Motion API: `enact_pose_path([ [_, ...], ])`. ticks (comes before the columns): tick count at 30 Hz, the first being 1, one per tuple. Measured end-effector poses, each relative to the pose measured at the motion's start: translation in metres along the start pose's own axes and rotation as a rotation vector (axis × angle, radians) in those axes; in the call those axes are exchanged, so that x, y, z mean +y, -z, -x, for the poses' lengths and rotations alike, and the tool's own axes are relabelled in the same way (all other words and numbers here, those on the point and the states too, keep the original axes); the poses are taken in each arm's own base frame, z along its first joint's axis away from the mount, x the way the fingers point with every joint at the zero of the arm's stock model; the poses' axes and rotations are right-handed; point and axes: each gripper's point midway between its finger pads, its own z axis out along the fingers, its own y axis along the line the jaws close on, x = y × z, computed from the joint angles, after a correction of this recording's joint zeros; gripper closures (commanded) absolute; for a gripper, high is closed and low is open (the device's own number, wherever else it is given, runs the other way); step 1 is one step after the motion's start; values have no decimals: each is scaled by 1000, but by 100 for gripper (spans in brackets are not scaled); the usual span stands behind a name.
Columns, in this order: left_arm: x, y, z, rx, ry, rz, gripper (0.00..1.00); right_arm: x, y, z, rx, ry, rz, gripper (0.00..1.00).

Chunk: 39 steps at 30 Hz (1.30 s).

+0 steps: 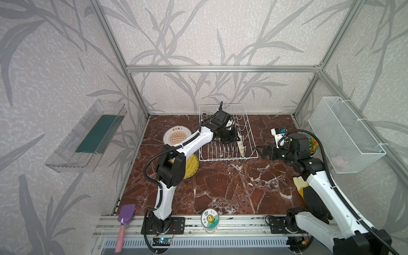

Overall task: Unload the plates from the dish rack
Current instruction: Pick up a plate from the dish rack.

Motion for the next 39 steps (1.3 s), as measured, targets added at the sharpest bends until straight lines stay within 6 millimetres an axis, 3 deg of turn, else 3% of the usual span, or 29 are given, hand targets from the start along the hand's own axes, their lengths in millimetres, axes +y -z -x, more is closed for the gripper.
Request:
enact_pose_path([
  [16, -19, 20, 5, -3, -49, -10, 100, 0, 0, 0, 0, -4, 0, 1],
  [26, -17, 28, 4, 0, -62, 10, 100, -1, 0, 0, -1, -23, -3, 1],
  [39, -42, 67, 18, -92, -107, -46, 100, -2, 1, 4, -12, -44, -12, 1],
])
